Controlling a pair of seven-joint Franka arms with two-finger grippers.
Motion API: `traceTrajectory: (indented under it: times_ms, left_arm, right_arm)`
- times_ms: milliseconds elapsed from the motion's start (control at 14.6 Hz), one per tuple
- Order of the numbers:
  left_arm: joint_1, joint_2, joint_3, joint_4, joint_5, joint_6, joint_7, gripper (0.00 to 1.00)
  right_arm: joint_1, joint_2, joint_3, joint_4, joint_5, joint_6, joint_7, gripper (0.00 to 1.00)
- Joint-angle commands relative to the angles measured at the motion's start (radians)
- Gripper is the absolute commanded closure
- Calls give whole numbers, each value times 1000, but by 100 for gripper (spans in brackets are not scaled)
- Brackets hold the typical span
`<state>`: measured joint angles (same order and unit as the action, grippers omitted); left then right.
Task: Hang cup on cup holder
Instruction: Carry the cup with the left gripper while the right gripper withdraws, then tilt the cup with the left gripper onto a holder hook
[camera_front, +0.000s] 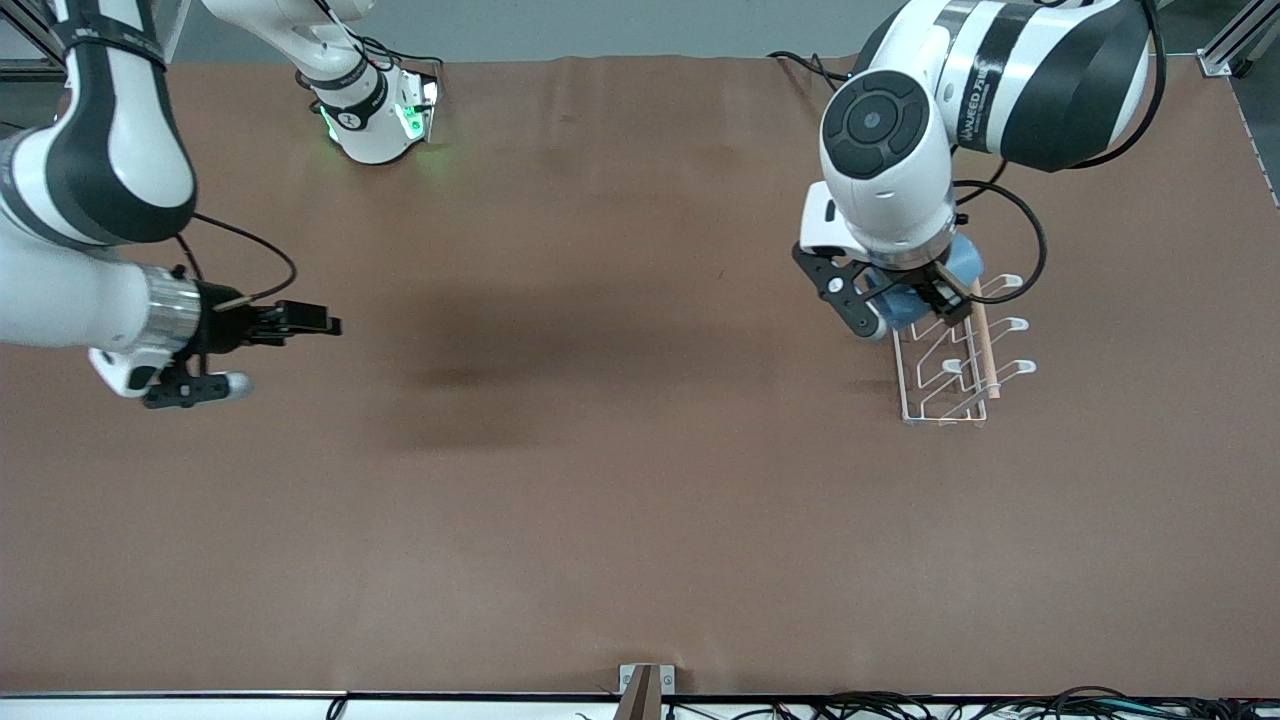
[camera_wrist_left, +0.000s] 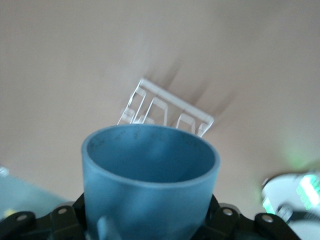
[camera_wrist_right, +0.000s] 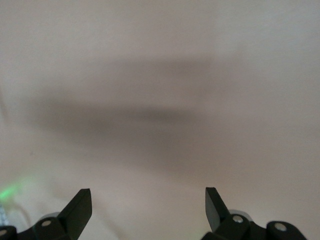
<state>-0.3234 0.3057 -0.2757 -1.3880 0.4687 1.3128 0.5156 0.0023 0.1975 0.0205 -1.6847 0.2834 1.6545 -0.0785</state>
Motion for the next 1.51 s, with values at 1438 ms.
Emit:
traceTrajectory:
  times_ms: [1438]
  left_arm:
    - [-19,361,-7,-204,670,-135,208,46]
  right_arm:
    - [-16,-225,38,267,-217,-239,197,0]
